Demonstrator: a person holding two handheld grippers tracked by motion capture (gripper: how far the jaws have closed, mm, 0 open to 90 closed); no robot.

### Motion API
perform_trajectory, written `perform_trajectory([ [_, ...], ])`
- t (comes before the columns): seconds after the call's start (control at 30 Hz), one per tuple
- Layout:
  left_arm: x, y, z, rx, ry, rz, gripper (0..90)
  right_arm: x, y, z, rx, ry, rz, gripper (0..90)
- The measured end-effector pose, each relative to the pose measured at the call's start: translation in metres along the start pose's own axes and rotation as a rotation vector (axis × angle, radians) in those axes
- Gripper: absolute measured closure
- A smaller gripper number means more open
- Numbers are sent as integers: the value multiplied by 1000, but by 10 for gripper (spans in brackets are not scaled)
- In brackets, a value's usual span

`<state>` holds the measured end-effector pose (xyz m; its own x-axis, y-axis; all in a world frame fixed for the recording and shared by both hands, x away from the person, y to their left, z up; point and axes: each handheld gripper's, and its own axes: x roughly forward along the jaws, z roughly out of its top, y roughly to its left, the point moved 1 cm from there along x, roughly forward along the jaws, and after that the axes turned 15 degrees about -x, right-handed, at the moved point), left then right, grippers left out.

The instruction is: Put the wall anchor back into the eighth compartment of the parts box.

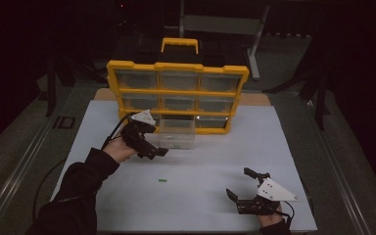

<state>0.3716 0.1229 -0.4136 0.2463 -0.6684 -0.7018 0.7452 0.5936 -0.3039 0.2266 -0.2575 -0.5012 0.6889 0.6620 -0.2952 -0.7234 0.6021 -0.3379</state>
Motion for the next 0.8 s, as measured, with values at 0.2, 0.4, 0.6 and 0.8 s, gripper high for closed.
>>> perform_trajectory([
  [0.2,1,-7,-13,14,3,-22,0,0,0,0,1,0,0,84],
  [0.4,5,-12,-28,26,13,-27,0,0,0,0,4,0,2,84],
  [0.6,9,-14,-40,30,23,-38,0,1,0,0,5,0,3,84],
  [0.8,15,-18,-53,48,34,-43,0,1,0,0,4,2,4,84],
])
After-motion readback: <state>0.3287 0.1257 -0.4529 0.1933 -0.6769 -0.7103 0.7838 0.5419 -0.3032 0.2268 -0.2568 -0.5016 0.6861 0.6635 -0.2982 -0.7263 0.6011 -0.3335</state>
